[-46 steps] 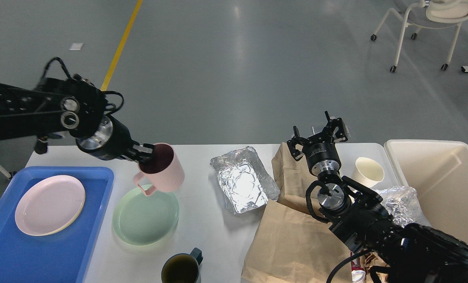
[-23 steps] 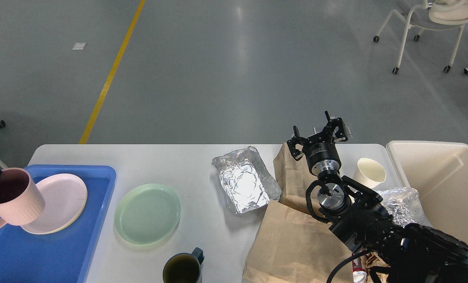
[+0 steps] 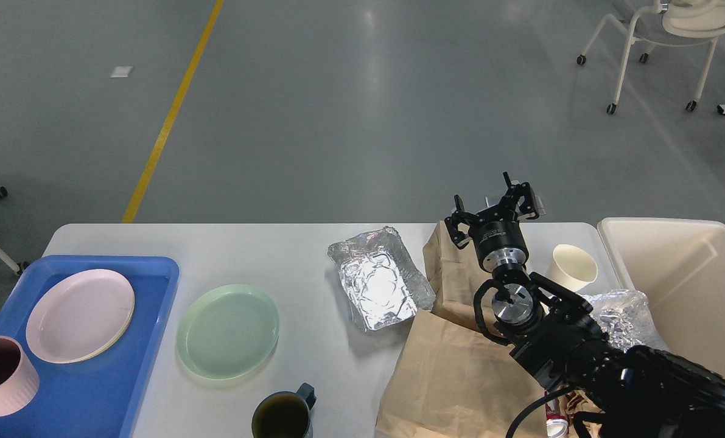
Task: Tidy desktop
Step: 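Carry the pink mug onto the blue tray and release it, then reach the left gripper down and grasp the dark teal mug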
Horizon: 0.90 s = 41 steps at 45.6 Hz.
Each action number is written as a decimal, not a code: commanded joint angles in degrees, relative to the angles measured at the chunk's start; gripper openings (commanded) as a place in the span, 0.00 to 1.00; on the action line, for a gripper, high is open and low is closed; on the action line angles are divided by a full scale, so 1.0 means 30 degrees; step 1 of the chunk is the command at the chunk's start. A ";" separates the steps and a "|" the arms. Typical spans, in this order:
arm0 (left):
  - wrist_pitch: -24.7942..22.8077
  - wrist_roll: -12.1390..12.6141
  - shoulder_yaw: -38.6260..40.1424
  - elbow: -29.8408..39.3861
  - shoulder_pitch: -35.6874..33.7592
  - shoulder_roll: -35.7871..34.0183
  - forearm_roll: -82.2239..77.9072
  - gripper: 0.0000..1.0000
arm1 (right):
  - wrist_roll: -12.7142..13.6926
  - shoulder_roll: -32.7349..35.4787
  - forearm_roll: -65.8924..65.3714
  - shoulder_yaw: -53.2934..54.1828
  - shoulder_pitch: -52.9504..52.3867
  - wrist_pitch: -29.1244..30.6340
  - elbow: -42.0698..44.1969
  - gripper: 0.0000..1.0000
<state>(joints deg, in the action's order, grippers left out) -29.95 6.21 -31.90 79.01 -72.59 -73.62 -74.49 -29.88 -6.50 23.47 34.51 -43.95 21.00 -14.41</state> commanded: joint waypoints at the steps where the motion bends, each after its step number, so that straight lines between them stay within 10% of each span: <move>1: 0.1367 -0.0428 -0.0003 -0.0614 0.1608 0.0280 -0.0513 0.00 | 0.0000 0.0000 -0.0001 -0.0018 0.0000 0.0001 0.0000 1.00; 21: 0.3888 -0.2448 -0.0061 -0.3486 0.4335 0.1394 -0.0542 0.04 | 0.0000 0.0000 -0.0001 -0.0018 0.0000 0.0001 0.0000 1.00; 41: 0.3625 -0.4293 0.0173 -0.3516 0.4013 0.1395 -0.0397 0.67 | 0.0000 0.0000 -0.0001 -0.0018 0.0000 0.0001 0.0000 1.00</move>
<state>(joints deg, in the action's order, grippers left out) -18.53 -4.40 -31.70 68.38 -60.09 -69.35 -76.04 -29.88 -6.50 23.47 34.51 -43.95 21.00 -14.41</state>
